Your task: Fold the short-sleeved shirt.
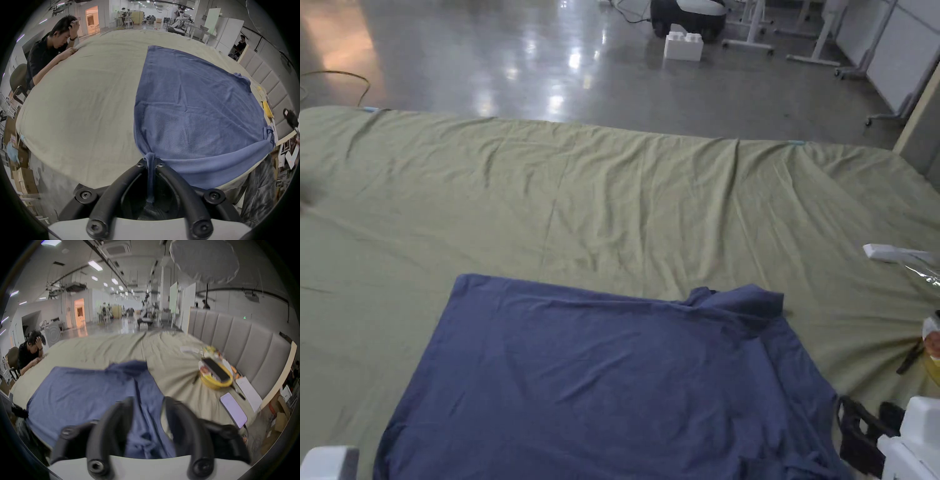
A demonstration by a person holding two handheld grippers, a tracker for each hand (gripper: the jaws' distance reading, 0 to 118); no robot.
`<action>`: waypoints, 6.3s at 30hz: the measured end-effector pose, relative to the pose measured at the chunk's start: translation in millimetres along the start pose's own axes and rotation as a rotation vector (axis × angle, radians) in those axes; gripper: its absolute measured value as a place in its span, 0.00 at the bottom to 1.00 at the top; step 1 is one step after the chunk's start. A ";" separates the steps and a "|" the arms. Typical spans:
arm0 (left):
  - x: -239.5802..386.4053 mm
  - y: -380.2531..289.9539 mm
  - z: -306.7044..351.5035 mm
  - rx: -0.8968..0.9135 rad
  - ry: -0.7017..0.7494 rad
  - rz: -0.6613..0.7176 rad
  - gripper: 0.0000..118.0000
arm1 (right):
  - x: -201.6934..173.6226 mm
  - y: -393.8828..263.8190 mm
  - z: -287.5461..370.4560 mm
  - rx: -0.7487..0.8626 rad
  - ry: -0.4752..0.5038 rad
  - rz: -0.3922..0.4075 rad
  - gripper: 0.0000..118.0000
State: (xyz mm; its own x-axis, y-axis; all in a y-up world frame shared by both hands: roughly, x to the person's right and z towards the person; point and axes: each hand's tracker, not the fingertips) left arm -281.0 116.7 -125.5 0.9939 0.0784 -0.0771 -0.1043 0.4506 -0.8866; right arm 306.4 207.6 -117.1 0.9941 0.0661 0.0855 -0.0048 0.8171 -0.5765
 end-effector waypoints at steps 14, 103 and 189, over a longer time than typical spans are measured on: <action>9.6 -4.8 12.3 0.023 0.016 0.005 0.05 | -2.7 -85.7 -26.8 -0.440 0.035 0.178 0.60; 13.0 89.6 16.6 0.419 0.015 0.043 0.02 | -107.7 54.6 -13.6 0.499 -0.021 0.031 0.02; -7.1 83.6 64.3 0.257 -0.101 0.060 0.04 | -5.4 32.0 -30.1 -0.223 0.095 0.153 0.08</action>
State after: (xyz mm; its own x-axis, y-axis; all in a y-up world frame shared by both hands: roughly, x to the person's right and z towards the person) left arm -299.0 211.0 -169.8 0.9786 0.1940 -0.0692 -0.1814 0.6523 -0.7360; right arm 304.1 216.2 -160.5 0.9894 0.1164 -0.0868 -0.1422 0.6546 -0.7425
